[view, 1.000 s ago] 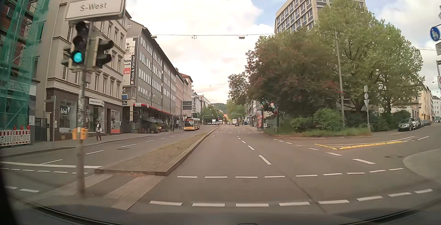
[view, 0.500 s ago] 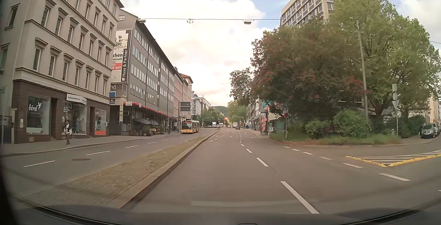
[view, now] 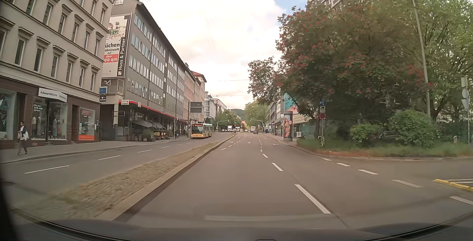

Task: Follow the waypoints while adhering to traffic rules and regulations

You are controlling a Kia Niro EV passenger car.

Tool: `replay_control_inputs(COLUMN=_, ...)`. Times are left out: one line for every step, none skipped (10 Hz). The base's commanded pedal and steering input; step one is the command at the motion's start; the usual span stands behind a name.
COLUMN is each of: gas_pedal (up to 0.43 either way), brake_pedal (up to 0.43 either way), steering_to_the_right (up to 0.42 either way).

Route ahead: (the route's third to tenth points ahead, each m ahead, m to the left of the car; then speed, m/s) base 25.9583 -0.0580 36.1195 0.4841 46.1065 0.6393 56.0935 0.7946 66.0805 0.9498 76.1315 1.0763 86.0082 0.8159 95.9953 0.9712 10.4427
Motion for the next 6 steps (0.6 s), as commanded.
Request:
replay_control_inputs(gas_pedal=0.0, brake_pedal=0.0, steering_to_the_right=-0.002)
replay_control_inputs(gas_pedal=0.0, brake_pedal=0.0, steering_to_the_right=-0.002)
replay_control_inputs(gas_pedal=0.0, brake_pedal=0.0, steering_to_the_right=-0.001)
replay_control_inputs(gas_pedal=0.0, brake_pedal=0.0, steering_to_the_right=0.0)
replay_control_inputs(gas_pedal=0.02, brake_pedal=0.0, steering_to_the_right=0.002)
replay_control_inputs(gas_pedal=0.039, brake_pedal=0.0, steering_to_the_right=0.003)
